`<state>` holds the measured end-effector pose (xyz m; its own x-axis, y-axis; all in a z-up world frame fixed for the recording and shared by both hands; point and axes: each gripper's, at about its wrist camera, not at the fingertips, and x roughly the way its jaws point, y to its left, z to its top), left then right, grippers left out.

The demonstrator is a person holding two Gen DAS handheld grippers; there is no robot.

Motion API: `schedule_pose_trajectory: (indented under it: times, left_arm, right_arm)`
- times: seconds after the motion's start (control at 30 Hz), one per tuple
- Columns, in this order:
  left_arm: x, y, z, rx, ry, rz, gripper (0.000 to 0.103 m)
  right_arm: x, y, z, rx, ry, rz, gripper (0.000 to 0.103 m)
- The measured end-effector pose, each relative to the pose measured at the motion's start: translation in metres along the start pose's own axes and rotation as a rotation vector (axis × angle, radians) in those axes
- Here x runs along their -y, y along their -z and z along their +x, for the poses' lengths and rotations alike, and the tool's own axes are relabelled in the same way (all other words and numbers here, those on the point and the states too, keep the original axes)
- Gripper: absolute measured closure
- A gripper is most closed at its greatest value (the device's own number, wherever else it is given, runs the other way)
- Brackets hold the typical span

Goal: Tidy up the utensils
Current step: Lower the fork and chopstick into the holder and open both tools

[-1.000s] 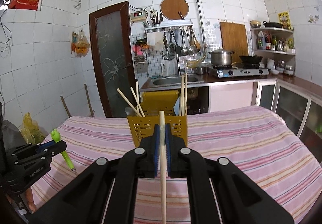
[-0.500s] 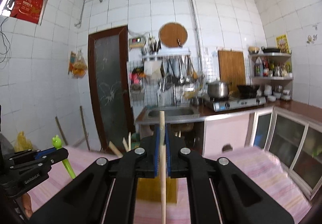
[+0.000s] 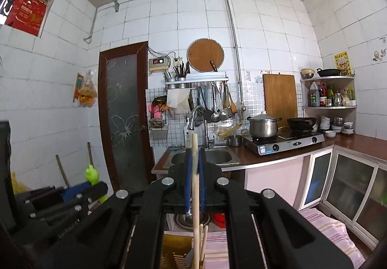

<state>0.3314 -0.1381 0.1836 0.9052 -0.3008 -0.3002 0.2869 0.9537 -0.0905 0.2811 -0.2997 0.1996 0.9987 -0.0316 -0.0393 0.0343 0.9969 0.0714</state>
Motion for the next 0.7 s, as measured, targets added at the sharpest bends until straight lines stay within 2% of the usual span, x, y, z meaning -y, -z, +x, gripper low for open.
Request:
schedule_pose_trajectory:
  times: [0.23,0.4,0.47,0.5,0.53,0.57,0.6,0.7]
  left_arm:
    - [-0.016,0.041,0.039,-0.071,-0.035,0.006,0.089]
    - [-0.022,0.049,0.036,-0.099,-0.055,0.025,0.087]
    - [-0.027,0.049,0.021,-0.096,-0.069,0.027,0.086]
    - [-0.029,0.049,0.014,-0.092,-0.077,0.026,0.080]
    - [-0.032,0.049,0.002,-0.082,-0.089,0.025,0.067]
    - [-0.036,0.049,-0.012,-0.070,-0.103,0.022,0.059]
    - [-0.039,0.048,-0.021,-0.059,-0.112,0.019,0.048]
    - [-0.049,0.051,-0.068,-0.029,-0.140,0.010,0.041]
  right_arm:
    - [0.002,0.041,0.033,-0.072,-0.019,0.013,0.097]
    - [0.006,0.062,0.034,-0.151,-0.015,0.012,0.096]
    - [0.008,0.063,0.025,-0.178,-0.005,0.002,0.094]
    - [0.009,0.063,0.021,-0.188,-0.002,0.002,0.081]
    - [0.011,0.062,0.015,-0.192,0.002,0.007,0.069]
    - [0.013,0.061,0.005,-0.190,0.006,0.013,0.050]
    - [0.014,0.061,-0.006,-0.191,0.009,0.013,0.049]
    - [0.015,0.059,-0.040,-0.205,0.011,0.014,0.049]
